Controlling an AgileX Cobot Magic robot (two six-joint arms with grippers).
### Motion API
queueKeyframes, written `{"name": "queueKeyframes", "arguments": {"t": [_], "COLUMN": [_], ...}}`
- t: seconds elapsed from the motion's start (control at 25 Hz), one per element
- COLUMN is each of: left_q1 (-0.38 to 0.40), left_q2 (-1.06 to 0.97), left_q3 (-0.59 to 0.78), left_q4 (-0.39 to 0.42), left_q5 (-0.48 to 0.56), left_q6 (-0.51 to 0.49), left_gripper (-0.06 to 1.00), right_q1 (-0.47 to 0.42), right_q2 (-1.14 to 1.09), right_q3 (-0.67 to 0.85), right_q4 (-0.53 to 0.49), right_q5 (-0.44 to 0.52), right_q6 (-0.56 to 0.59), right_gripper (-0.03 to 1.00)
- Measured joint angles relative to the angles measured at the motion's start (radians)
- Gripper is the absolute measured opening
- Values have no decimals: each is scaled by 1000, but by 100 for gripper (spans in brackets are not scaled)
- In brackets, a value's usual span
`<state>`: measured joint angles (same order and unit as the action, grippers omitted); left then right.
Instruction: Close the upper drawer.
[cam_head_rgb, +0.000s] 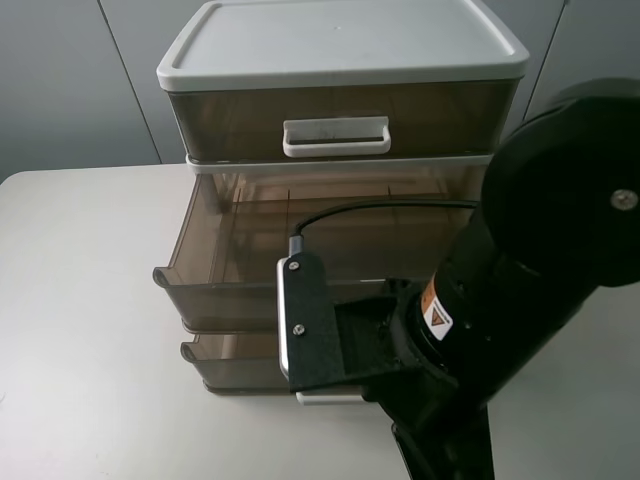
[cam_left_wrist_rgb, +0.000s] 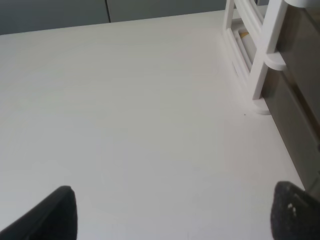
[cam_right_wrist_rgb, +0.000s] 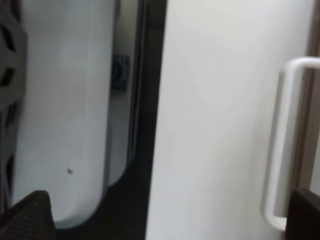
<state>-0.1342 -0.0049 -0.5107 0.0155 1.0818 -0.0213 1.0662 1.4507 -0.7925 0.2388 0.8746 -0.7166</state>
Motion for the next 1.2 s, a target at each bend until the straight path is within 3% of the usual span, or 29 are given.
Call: {"name": "queueKeyframes", "arguments": {"t": [0.32,0.6,0.76,1.2], "left_q1": [0,0,0,0], "left_q2": [0,0,0,0], "left_q3": [0,0,0,0], "left_q4": [0,0,0,0], "left_q5": [0,0,0,0], "left_q6": [0,0,0,0], "left_gripper": [74,74,74,74], "right_q1": [1,1,1,1], "right_q2": [0,0,2,2], "right_q3": [10,14,12,12], "right_q4": [-125,-164,-205,-229], "right_q5": [-12,-45,-164,-270], "right_q6": [90,111,101,74], "right_gripper": [70,70,70,70]}}
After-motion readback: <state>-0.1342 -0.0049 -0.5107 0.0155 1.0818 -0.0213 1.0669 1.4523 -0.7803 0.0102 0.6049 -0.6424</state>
